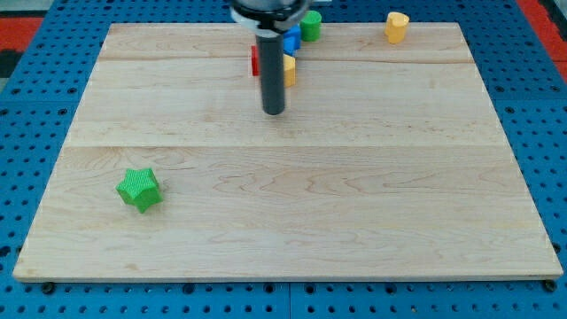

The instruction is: Move the green star to the yellow hexagon

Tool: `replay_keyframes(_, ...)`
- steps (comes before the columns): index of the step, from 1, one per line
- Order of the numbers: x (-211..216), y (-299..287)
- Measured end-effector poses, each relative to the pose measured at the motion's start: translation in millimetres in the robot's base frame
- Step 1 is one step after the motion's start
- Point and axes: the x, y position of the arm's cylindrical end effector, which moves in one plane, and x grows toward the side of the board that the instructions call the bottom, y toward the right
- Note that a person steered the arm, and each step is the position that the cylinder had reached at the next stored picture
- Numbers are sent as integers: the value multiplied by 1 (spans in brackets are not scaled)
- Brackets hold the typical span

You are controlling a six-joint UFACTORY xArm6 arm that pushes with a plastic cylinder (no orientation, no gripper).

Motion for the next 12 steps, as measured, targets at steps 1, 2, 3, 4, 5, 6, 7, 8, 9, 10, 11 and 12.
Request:
replay_keyframes(1,-25,11)
replay_keyframes(2,-42,11)
replay_keyframes(3,19,11)
replay_keyframes(4,109,-29)
replay_keyframes(5,189,-80)
replay_keyframes(6,213,-161)
replay_keyframes(7,195,-179)
replay_keyframes(8,167,-165)
replay_keyframes(9,151,-189)
replay_keyframes(10,153,-221)
replay_keyframes(11,146,-241)
replay_keyframes(12,142,-222)
